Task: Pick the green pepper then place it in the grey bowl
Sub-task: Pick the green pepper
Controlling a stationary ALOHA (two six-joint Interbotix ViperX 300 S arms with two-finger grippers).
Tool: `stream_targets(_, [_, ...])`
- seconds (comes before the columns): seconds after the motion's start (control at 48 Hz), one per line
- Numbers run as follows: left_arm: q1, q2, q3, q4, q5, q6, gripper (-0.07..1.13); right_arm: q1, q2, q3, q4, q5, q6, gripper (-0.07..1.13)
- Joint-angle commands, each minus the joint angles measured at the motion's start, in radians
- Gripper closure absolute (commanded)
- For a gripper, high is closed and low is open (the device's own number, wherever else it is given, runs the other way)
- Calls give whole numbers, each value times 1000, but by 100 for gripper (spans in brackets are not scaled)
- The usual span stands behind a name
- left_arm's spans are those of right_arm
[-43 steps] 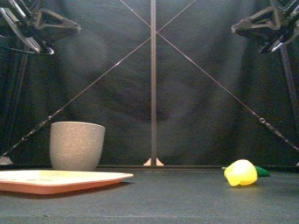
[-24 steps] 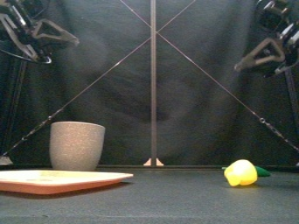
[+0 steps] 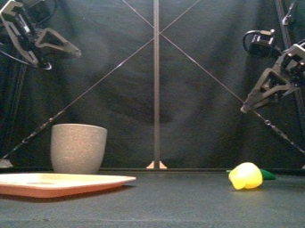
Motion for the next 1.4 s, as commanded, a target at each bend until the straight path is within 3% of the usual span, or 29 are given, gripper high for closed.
stream_targets(0.021, [2, 5, -31, -2, -3, 2, 94, -15, 0, -17, 15, 5, -2, 6])
stream_targets(0.354, [2, 5, -29, -2, -5, 2, 94, -44, 89, 15, -29, 6, -5, 4])
stream_targets(0.833, [2, 6, -12, -2, -5, 2, 94, -169, 264, -11, -144, -25, -6, 4])
stream_targets(1.396, [2, 5, 14, 2, -5, 3, 95, -160, 526, -74, -164, -101, -5, 6])
